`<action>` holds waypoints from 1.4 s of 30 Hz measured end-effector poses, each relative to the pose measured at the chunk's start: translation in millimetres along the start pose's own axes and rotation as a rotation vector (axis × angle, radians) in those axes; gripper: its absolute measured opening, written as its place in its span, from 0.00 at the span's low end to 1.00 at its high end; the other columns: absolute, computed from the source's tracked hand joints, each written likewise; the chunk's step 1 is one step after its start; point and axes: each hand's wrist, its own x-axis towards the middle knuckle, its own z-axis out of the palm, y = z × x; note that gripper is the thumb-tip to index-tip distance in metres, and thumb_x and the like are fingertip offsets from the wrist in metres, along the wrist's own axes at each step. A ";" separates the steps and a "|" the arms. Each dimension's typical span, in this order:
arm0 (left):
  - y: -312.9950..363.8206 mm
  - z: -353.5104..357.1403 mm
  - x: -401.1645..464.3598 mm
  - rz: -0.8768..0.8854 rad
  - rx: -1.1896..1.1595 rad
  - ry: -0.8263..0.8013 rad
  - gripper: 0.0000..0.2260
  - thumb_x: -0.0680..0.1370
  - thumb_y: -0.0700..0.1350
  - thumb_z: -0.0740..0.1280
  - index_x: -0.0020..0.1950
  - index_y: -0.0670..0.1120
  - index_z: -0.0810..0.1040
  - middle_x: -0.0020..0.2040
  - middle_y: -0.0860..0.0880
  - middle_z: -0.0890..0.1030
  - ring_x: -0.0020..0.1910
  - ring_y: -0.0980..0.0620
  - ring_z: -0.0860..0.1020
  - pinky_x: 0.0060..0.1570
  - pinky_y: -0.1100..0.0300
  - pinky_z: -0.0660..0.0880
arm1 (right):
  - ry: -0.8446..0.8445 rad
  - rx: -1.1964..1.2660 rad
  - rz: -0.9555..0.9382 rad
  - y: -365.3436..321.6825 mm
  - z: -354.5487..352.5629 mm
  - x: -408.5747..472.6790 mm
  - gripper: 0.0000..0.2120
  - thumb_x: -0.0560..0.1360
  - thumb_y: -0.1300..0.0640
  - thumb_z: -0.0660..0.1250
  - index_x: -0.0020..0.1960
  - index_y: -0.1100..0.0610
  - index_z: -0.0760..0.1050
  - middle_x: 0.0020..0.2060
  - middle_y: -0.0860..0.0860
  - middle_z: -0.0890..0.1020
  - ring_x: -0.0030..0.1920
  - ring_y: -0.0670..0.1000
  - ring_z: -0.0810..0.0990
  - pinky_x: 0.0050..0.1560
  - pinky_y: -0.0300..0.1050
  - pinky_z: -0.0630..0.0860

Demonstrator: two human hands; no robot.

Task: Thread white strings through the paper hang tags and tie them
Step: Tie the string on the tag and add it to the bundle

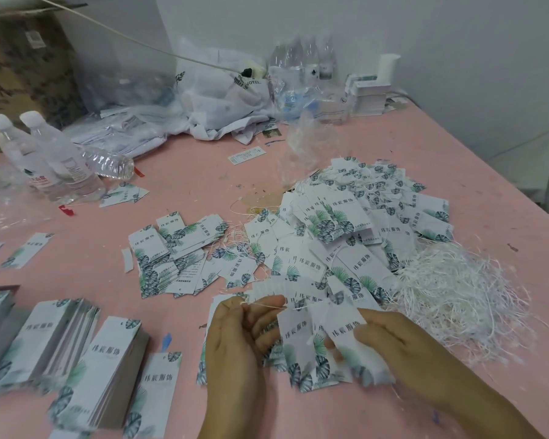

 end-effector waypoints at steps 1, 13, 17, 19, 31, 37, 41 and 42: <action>0.9 0.5 -0.8 -0.001 -0.005 0.002 0.14 0.86 0.40 0.49 0.43 0.42 0.68 0.42 0.34 0.84 0.32 0.49 0.82 0.24 0.62 0.76 | 0.018 0.064 0.003 0.9 -0.1 -0.2 0.07 0.78 0.55 0.63 0.48 0.47 0.80 0.45 0.51 0.81 0.43 0.47 0.79 0.42 0.47 0.74; 0.2 2.9 -5.5 -0.112 -0.121 -0.006 0.13 0.85 0.41 0.52 0.42 0.43 0.67 0.43 0.32 0.84 0.33 0.42 0.85 0.26 0.58 0.79 | -0.133 0.436 0.001 15.3 31.1 19.8 0.14 0.73 0.55 0.67 0.57 0.45 0.80 0.54 0.53 0.85 0.54 0.57 0.84 0.59 0.61 0.77; 0.2 2.6 -4.7 -0.171 -0.147 -0.003 0.12 0.85 0.42 0.53 0.43 0.43 0.67 0.43 0.32 0.84 0.34 0.42 0.85 0.27 0.56 0.80 | -0.081 0.430 -0.063 15.1 37.8 18.5 0.15 0.73 0.55 0.68 0.59 0.45 0.77 0.54 0.51 0.85 0.55 0.55 0.84 0.57 0.58 0.79; -0.2 2.0 -4.6 -0.202 -0.144 -0.011 0.11 0.84 0.43 0.54 0.43 0.43 0.67 0.44 0.31 0.84 0.34 0.41 0.85 0.29 0.55 0.81 | -0.070 0.439 -0.076 13.8 38.6 17.6 0.12 0.73 0.49 0.69 0.56 0.45 0.78 0.53 0.52 0.85 0.53 0.56 0.84 0.56 0.57 0.79; 1.6 5.1 -11.3 -0.268 -0.148 -0.109 0.11 0.84 0.43 0.55 0.46 0.41 0.71 0.41 0.31 0.84 0.31 0.42 0.84 0.26 0.58 0.80 | 0.147 0.578 -0.096 12.9 40.7 18.2 0.13 0.67 0.46 0.72 0.46 0.55 0.83 0.39 0.57 0.84 0.38 0.53 0.81 0.42 0.50 0.76; 11.8 0.4 -6.4 -0.237 -0.246 -0.109 0.11 0.84 0.43 0.55 0.44 0.44 0.72 0.37 0.34 0.84 0.28 0.44 0.83 0.23 0.61 0.78 | 0.257 0.695 -0.305 11.5 26.6 17.7 0.12 0.68 0.49 0.75 0.43 0.57 0.83 0.48 0.52 0.84 0.51 0.47 0.81 0.50 0.45 0.77; 15.2 -3.3 -3.5 -0.225 -0.288 -0.101 0.11 0.83 0.44 0.56 0.43 0.45 0.72 0.34 0.38 0.84 0.27 0.46 0.83 0.23 0.61 0.78 | 0.259 0.767 -0.402 8.8 23.7 17.0 0.18 0.64 0.43 0.78 0.45 0.57 0.84 0.49 0.52 0.83 0.54 0.49 0.81 0.54 0.38 0.77; 15.6 -3.5 -3.4 -0.222 -0.296 -0.101 0.11 0.83 0.44 0.56 0.43 0.45 0.73 0.34 0.38 0.84 0.27 0.46 0.82 0.22 0.61 0.78 | 0.255 0.778 -0.413 8.4 24.6 16.3 0.18 0.65 0.44 0.78 0.45 0.56 0.84 0.48 0.52 0.83 0.54 0.49 0.81 0.54 0.38 0.77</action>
